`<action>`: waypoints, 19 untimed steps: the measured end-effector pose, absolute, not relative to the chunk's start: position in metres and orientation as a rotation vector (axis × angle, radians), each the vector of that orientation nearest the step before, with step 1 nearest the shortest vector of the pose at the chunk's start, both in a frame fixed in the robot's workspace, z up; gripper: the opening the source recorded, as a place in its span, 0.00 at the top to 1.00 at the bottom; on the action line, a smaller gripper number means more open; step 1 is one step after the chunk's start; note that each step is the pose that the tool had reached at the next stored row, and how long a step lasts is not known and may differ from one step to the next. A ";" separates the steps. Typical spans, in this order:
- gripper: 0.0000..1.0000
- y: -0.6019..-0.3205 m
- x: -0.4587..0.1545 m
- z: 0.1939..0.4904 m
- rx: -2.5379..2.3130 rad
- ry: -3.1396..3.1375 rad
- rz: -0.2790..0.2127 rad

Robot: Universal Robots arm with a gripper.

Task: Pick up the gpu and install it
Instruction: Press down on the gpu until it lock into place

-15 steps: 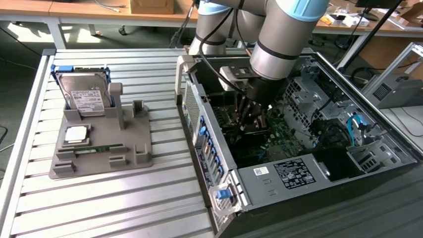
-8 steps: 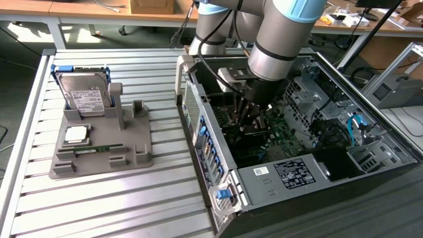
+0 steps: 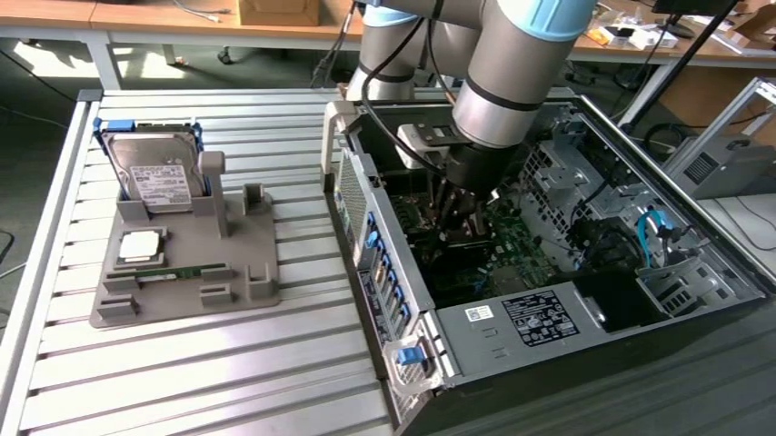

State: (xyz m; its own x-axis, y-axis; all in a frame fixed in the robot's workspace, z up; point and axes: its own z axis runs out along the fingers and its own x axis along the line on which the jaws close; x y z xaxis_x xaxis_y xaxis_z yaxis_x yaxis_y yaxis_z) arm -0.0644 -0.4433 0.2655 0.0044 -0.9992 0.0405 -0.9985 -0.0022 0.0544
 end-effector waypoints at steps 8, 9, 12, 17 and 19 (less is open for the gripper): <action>0.89 -0.443 -0.059 0.298 2.182 -2.175 -0.012; 0.89 -0.443 -0.055 0.298 2.182 -2.175 -0.013; 0.89 -0.443 -0.042 0.299 2.183 -2.176 -0.017; 0.89 -0.443 -0.010 0.299 2.182 -2.174 -0.025; 0.89 -0.443 -0.001 0.299 2.181 -2.174 -0.027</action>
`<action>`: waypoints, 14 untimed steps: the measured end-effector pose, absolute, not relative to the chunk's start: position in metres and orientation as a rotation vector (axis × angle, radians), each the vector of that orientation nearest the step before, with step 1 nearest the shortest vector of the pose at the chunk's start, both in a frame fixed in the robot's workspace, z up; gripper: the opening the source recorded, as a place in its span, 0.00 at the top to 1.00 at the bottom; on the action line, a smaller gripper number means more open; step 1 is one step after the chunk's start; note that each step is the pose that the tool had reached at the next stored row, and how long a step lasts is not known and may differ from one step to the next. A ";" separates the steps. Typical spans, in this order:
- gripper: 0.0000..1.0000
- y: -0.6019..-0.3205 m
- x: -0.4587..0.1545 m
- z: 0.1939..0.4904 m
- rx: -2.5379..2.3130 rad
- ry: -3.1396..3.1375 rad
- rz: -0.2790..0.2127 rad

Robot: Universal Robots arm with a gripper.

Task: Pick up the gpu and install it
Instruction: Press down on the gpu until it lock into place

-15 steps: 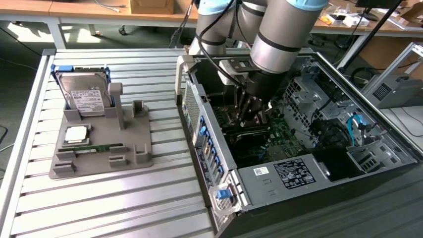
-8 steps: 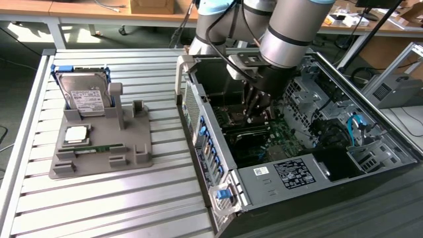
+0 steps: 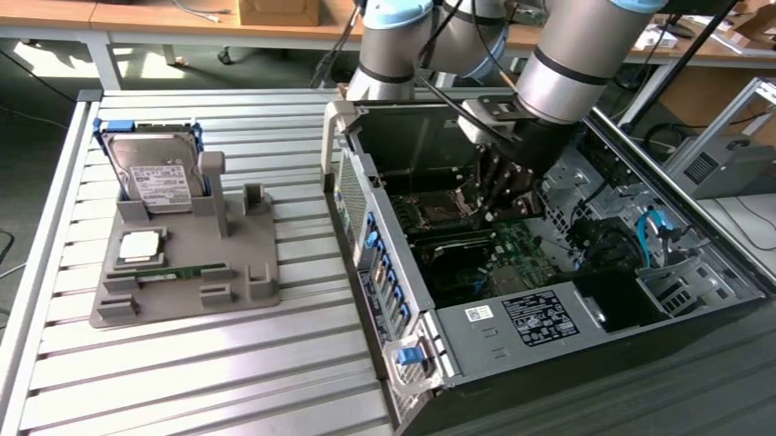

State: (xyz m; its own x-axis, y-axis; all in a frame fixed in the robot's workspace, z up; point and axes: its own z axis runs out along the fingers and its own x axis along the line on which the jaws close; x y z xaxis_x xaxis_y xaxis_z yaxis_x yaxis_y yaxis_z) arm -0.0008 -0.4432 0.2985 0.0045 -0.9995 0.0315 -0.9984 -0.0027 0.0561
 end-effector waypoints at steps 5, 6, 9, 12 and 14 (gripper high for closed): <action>0.89 -0.443 0.022 0.298 2.179 -2.171 -0.032; 0.89 -0.443 0.027 0.298 2.179 -2.170 -0.034; 0.89 -0.443 0.042 0.298 2.177 -2.169 -0.040; 0.89 -0.443 0.052 0.298 2.176 -2.168 -0.042; 0.89 -0.443 0.052 0.298 2.176 -2.168 -0.042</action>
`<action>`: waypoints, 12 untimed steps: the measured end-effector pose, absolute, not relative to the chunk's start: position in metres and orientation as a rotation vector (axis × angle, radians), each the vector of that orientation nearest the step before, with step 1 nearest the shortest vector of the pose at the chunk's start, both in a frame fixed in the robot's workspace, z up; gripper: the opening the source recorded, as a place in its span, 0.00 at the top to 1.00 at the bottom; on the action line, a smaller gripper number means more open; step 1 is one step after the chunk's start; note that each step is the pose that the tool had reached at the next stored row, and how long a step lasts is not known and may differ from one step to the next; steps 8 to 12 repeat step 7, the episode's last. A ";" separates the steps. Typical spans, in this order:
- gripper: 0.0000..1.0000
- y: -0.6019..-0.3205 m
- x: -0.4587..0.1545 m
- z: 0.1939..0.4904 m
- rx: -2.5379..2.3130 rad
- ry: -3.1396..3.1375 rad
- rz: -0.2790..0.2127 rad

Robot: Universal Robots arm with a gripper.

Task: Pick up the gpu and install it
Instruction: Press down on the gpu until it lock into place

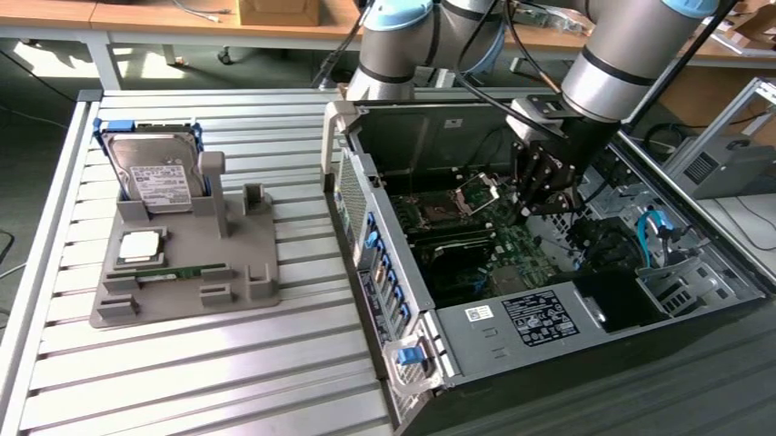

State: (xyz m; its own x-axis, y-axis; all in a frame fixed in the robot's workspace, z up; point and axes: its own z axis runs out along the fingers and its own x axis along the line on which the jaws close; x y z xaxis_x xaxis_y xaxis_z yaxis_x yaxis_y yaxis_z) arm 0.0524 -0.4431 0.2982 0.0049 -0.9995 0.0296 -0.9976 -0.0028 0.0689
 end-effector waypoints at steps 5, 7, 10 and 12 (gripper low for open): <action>0.89 -0.443 0.052 0.298 2.176 -2.168 -0.043; 0.89 -0.443 0.052 0.298 2.176 -2.168 -0.042; 0.89 -0.443 0.052 0.298 2.176 -2.168 -0.042; 0.89 -0.443 0.052 0.298 2.176 -2.168 -0.042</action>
